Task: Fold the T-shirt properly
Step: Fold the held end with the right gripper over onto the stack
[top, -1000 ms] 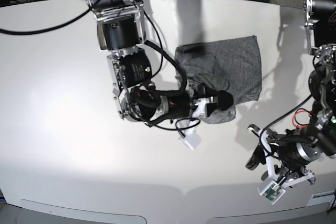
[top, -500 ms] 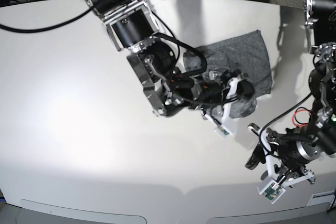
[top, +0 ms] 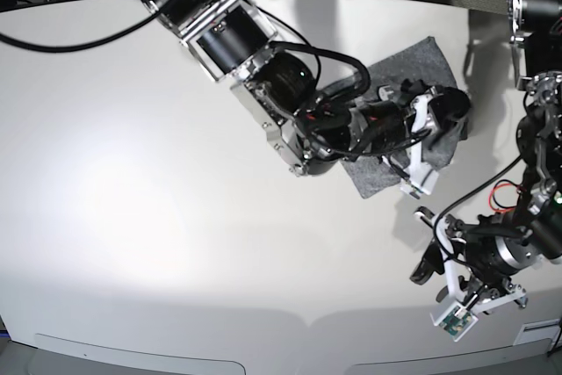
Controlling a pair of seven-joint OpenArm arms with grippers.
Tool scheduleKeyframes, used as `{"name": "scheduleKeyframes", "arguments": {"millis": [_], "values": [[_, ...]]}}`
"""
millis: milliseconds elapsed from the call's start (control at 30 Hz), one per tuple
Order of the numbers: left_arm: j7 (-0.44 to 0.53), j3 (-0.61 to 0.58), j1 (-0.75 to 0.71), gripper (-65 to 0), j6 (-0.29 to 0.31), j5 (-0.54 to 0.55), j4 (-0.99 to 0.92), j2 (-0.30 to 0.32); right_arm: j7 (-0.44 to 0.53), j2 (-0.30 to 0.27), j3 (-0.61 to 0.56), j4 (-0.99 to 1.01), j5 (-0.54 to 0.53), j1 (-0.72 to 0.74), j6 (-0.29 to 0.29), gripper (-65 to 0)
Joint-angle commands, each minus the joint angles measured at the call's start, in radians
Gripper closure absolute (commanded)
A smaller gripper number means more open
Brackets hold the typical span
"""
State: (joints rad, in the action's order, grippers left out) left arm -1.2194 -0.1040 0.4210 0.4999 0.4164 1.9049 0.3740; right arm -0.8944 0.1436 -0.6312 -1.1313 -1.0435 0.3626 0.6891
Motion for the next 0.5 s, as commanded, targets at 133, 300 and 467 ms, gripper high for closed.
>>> {"name": "scheduleKeyframes", "arguments": {"millis": [133,300,467], "values": [[0.016,0.006,0.024,-26.0,-0.002,0.004,0.016,0.009,-0.125,0.013,0.000,-0.014,-0.217,0.025,0.009,-20.6],[0.016,0.006,0.024,-26.0,-0.002,0.003,0.016,0.009,-0.235,0.013,0.008,-0.015,-0.324,0.026,0.009,-20.6],[0.017,0.006,0.025,-26.0,-0.002,0.003,0.016,0.009,-0.055,0.013,0.103,-0.015,0.080,0.053,0.009,-20.6]]}}
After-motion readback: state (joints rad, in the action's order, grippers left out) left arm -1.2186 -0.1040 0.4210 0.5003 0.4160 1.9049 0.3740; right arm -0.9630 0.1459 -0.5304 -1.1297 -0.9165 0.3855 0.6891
